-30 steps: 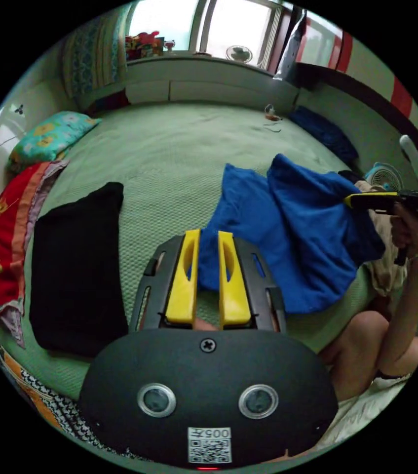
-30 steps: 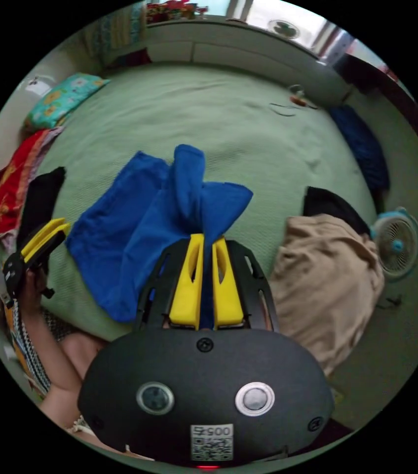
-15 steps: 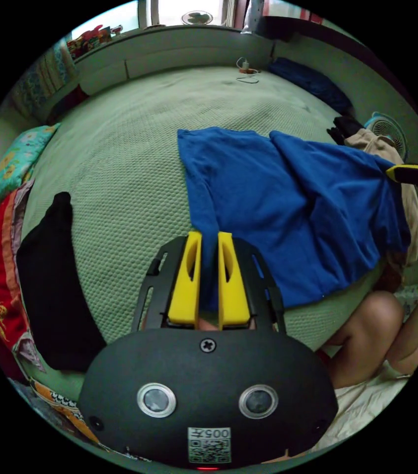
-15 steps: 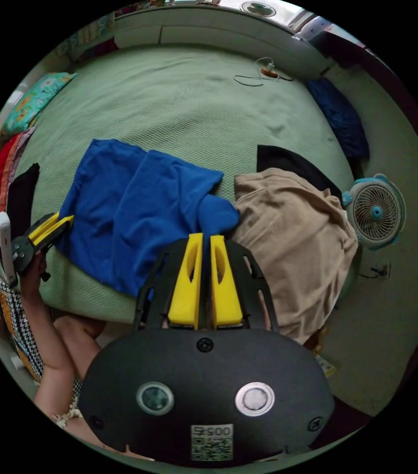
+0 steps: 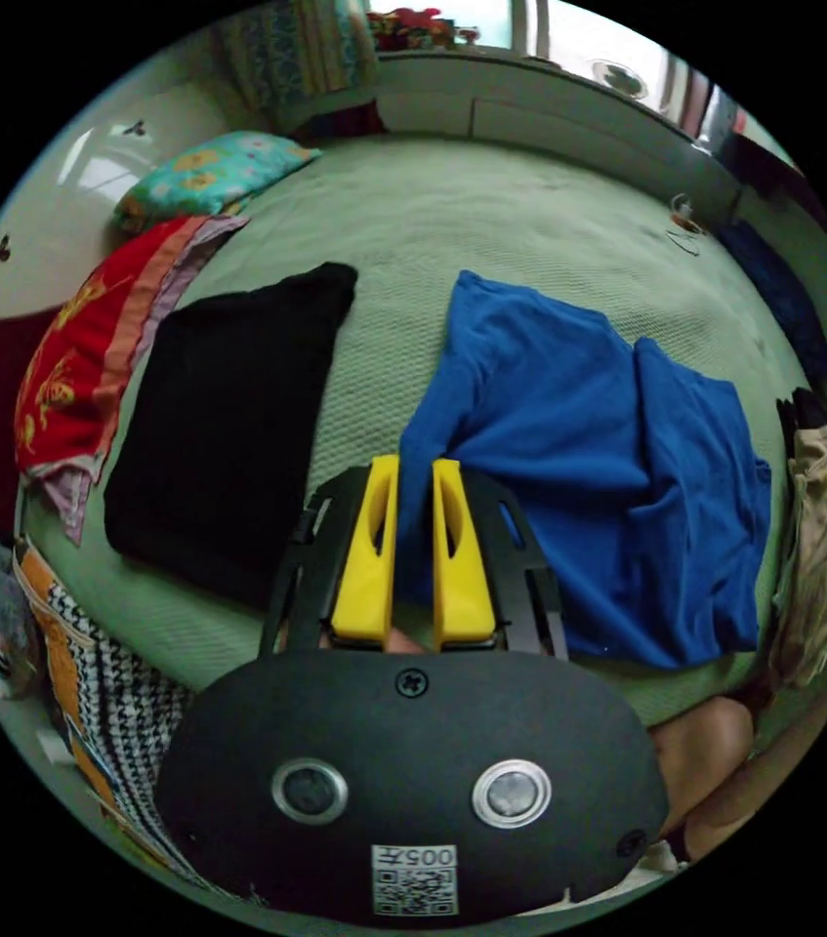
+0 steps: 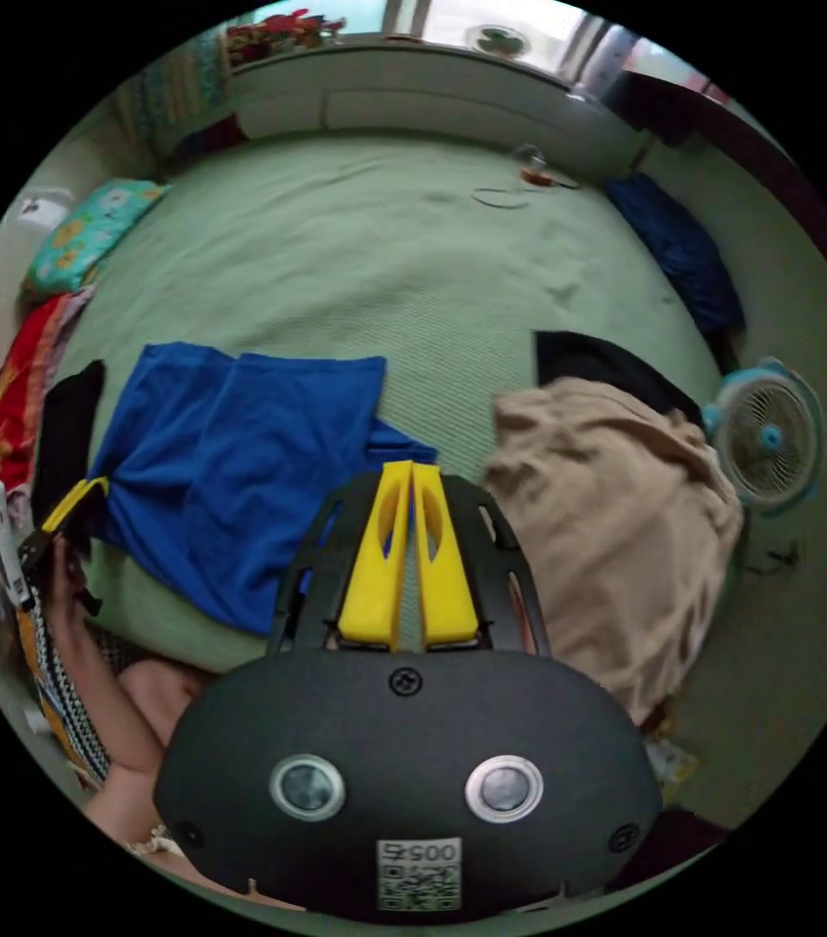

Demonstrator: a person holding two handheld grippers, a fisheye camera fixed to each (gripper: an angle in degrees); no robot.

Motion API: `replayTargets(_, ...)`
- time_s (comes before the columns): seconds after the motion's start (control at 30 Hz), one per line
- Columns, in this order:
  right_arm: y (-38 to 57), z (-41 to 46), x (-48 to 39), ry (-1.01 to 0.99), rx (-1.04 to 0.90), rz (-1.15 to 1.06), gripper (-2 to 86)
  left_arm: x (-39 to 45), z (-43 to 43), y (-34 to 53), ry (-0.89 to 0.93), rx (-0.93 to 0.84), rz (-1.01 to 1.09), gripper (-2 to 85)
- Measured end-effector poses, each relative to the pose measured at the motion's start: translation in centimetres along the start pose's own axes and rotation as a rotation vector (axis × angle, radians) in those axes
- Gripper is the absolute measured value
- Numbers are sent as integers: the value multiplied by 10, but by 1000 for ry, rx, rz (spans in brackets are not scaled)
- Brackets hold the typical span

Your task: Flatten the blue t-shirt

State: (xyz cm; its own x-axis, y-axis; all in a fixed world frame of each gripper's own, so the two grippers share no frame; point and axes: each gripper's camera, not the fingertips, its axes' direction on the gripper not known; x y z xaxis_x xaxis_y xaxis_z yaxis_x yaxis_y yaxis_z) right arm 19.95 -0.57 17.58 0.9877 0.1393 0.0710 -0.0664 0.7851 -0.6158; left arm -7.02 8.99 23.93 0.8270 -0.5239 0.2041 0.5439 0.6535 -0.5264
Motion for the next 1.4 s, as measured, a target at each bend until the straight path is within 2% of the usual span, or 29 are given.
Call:
replayTargets(0.1,-10,18,-11,-113,17,-47,17,-15,-15,6,-52,50,-87,110)
replayTargets(0.2,-16,32,-15,-155,55,-60,67,-20,-26,10,-97,121,-85,97)
replayTargets(0.3,-22,39,-13,-102,100,-24,99,-16,-25,11,16,113,-26,83)
replayTargets(0.4,-30,58,-13,-110,75,-3,110,-6,-24,10,47,96,29,91)
replayTargets(0.63,-55,102,-20,-39,61,37,96,19,-23,14,133,77,164,100)
replayTargets(0.73,-64,121,-22,-36,37,29,41,24,-27,14,167,97,193,99)
replayTargets(0.83,-68,121,-23,-95,67,38,-6,30,-25,14,162,80,218,98)
replayTargets(1.0,-59,85,-34,-241,219,-34,-16,36,-24,13,154,76,247,102)
replayTargets(1.1,-42,60,-47,-435,310,-169,-16,38,-29,13,106,116,279,116)
replayTargets(1.17,-27,45,-63,-634,321,-370,-16,35,-33,13,52,147,280,124)
replayTargets(1.27,-15,33,-89,-803,255,-643,-17,24,-38,11,21,175,226,122)
replayTargets(1.4,0,33,-123,-921,160,-944,-16,-3,-40,5,77,176,95,111)
